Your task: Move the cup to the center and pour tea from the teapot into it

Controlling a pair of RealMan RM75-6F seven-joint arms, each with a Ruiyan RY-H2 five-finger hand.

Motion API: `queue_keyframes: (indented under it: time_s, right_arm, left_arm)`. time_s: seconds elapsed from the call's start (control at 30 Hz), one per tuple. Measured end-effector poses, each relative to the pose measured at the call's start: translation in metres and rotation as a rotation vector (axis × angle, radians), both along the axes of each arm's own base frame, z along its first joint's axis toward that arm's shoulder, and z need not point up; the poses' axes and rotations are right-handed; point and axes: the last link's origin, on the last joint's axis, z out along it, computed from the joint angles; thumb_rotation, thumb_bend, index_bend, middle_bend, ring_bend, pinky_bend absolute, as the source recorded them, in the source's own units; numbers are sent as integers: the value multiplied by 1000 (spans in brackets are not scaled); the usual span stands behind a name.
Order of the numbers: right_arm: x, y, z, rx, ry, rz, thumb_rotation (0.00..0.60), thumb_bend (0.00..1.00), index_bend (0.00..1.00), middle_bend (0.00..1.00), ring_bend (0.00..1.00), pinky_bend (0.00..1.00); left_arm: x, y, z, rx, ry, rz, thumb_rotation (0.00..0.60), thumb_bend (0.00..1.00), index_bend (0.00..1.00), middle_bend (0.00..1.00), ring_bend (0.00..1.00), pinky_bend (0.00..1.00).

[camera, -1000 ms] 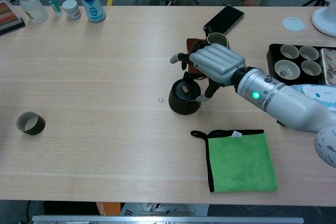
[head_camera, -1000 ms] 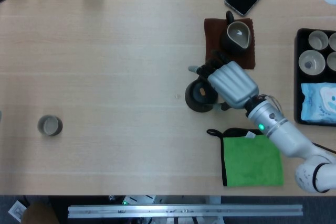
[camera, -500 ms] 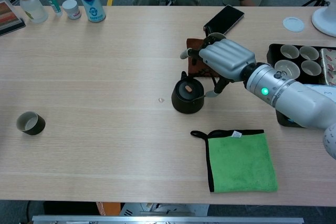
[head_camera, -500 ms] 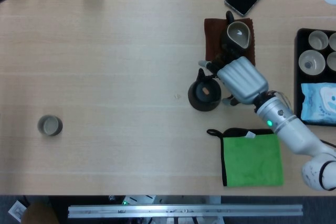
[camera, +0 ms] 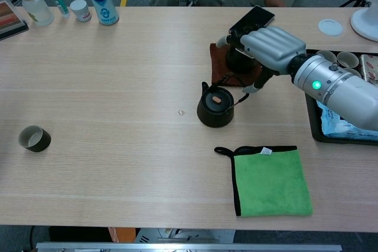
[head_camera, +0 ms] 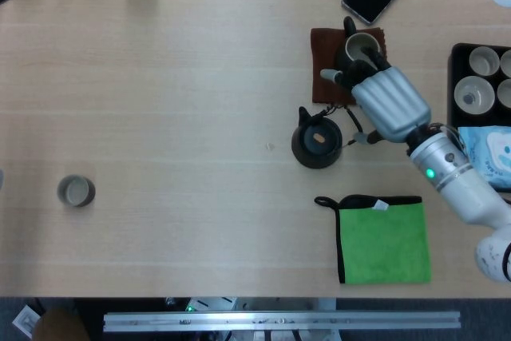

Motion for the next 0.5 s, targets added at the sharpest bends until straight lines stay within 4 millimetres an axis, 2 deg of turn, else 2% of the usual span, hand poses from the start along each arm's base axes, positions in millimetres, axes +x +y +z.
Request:
queue_keyframes:
  time_s: [0.3,0.5]
  right_arm:
    - [-5,20,-5,54,52,55,600,0,177,325,201,84]
    - [-12,22,-6,45,112,74,600,0,169,237,98,0]
  left_arm:
    - [-2,-3,2,-4,-6,13,600,341,210,191,105,28]
    - [-2,-3,1,-11,-7,13,600,342,210,191,105,27]
